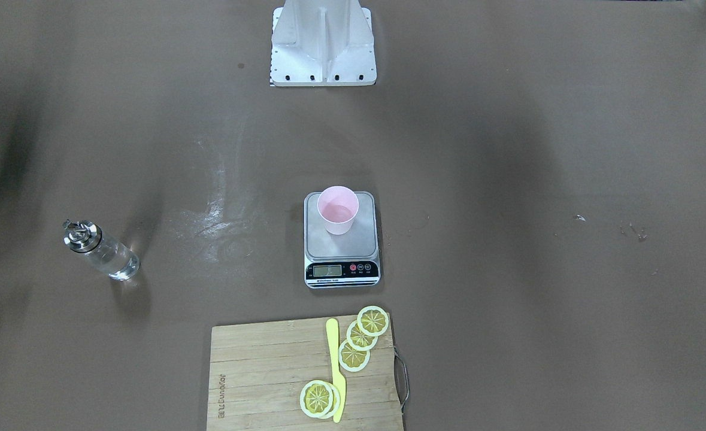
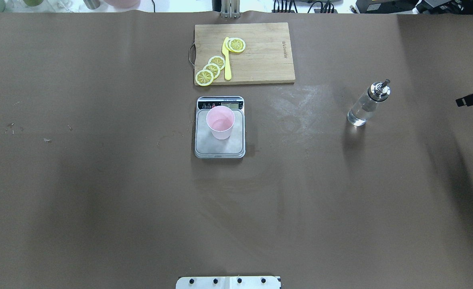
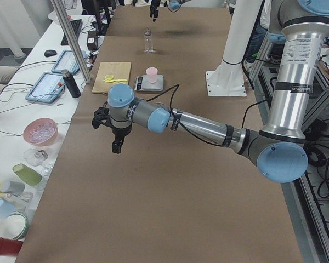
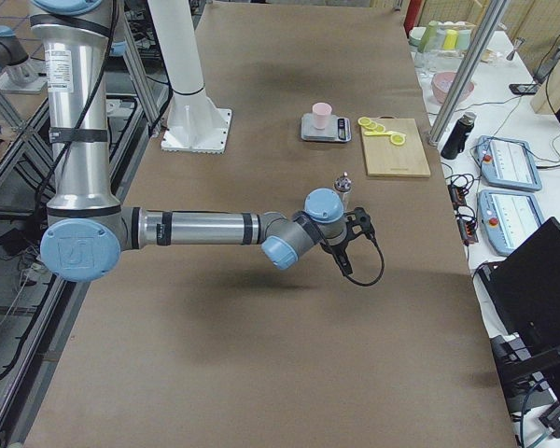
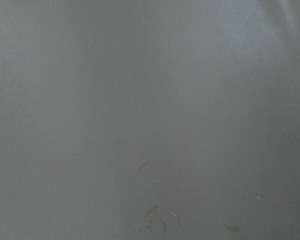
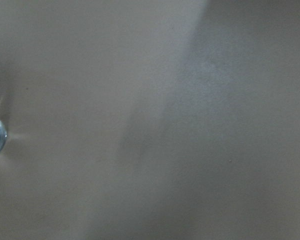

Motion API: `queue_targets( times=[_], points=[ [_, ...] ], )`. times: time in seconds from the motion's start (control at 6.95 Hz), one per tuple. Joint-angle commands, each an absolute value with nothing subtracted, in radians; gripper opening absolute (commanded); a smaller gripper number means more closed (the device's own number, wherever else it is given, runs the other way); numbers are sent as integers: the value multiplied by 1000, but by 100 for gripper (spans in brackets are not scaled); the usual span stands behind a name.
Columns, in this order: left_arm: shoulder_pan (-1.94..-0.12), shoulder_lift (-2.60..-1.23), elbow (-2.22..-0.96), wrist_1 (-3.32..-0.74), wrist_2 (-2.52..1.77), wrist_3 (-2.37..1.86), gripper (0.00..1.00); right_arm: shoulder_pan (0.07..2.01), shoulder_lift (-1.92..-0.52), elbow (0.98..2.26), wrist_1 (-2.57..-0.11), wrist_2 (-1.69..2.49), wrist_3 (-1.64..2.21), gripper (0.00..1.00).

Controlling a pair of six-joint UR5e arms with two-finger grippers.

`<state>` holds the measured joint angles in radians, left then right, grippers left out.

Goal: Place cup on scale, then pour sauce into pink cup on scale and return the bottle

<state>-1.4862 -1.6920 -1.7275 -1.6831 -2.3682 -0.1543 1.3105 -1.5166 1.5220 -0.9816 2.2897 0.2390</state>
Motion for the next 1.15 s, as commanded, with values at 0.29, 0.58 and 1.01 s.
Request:
queue_targets(
  times=[0.29,0.58,1.01],
  points=[
    [-1609,-1683,-1682,-1663,-2456,-42,97,1483,-1306,1508,-1546,2319,-96,100],
    [-1687,-1689,-1658,-1583,-2459,81,97,1511,-1278,1451,-1575,2322,-165,100],
    [-1695,-1666,-1667,-1585,-2460,81,97,1514,-1344,1430,-1565,2318,-205,100]
  ],
)
